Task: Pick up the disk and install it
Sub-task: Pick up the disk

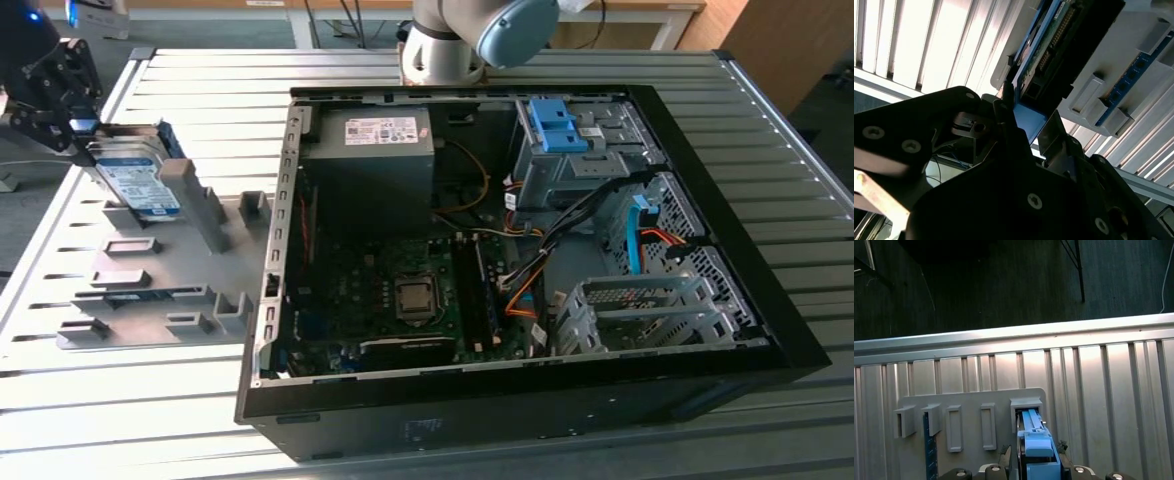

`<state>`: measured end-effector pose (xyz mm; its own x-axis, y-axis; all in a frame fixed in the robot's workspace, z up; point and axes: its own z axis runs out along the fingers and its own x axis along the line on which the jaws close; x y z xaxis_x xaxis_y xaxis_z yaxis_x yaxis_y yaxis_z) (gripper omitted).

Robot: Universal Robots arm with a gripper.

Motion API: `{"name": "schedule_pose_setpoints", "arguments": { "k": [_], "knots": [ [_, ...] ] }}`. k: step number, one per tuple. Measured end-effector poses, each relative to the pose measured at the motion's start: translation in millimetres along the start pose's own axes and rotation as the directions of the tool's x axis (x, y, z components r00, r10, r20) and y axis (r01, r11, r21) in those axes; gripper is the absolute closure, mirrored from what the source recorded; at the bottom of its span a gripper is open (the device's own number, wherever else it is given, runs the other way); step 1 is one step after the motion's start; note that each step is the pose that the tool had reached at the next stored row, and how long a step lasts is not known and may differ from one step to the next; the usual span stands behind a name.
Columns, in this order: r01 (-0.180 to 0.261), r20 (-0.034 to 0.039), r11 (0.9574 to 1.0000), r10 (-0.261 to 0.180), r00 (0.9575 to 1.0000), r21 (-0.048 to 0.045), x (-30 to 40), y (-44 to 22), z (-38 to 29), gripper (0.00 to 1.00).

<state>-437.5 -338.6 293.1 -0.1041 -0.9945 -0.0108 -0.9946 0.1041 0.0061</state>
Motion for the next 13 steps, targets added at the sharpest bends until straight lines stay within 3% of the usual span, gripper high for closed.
{"name": "schedule_pose_setpoints", "arguments": {
  "k": [13],
  "knots": [
    [0.016, -0.0002, 0.9999, -0.016, 0.9999, -0.0003, 0.2, 0.0, 3.5, 0.55]
  ]
}}
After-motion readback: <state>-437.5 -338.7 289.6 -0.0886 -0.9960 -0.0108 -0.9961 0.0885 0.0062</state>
